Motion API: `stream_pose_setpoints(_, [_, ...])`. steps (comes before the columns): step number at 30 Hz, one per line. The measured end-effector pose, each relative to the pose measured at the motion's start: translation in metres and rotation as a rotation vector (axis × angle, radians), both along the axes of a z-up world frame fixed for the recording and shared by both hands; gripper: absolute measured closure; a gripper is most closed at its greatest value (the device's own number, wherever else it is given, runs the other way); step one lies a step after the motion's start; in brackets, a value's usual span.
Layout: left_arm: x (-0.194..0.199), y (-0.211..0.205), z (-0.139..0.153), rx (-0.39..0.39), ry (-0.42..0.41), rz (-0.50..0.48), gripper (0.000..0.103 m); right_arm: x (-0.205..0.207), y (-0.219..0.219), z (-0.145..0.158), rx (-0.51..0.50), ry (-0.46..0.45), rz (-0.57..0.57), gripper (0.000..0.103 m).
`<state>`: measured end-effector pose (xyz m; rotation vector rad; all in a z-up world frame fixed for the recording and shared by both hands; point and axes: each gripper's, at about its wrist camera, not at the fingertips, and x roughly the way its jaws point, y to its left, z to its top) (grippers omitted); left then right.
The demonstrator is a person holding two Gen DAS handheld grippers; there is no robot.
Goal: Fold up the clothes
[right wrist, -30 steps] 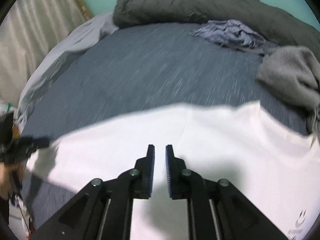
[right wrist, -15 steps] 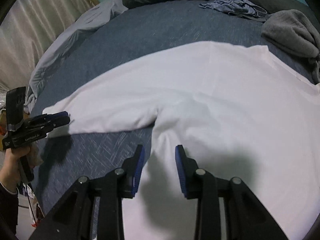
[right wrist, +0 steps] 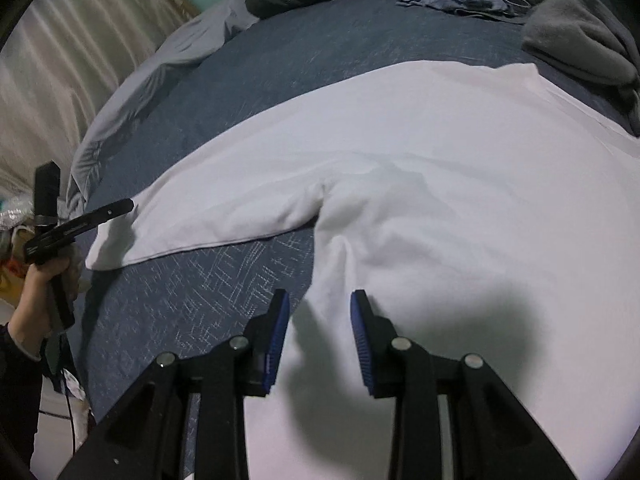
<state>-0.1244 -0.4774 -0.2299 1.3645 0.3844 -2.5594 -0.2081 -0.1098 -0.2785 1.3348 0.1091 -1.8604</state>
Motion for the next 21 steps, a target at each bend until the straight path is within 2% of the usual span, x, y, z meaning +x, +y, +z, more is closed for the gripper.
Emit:
stream_pose_setpoints(3, [-0.002, -0.011, -0.008, -0.038, -0.044, -0.027, 0.063, 0.0, 0.003, 0.0, -0.007, -0.002, -0.002, 0.071])
stream_pose_setpoints(7, [-0.005, -0.015, -0.015, -0.043, -0.066, -0.058, 0.065, 0.0, 0.008, 0.0, -0.016, -0.012, -0.012, 0.071])
stream_pose_setpoints(8, [-0.004, -0.017, -0.015, -0.047, -0.065, -0.05, 0.067, 0.0, 0.01, -0.001, -0.018, -0.015, -0.015, 0.071])
stream_pose_setpoints(10, [-0.001, -0.02, -0.015, -0.053, -0.063, -0.03, 0.09, 0.0, 0.013, -0.002, -0.018, -0.019, -0.019, 0.071])
stream_pose_setpoints(17, [0.017, -0.025, -0.002, -0.054, -0.033, 0.045, 0.09, -0.001, 0.035, 0.003, -0.017, -0.036, -0.055, 0.071])
stream_pose_setpoints(21, [0.026, -0.007, 0.017, -0.036, -0.005, 0.04, 0.089, 0.003, 0.067, 0.02, -0.015, -0.022, -0.076, 0.071])
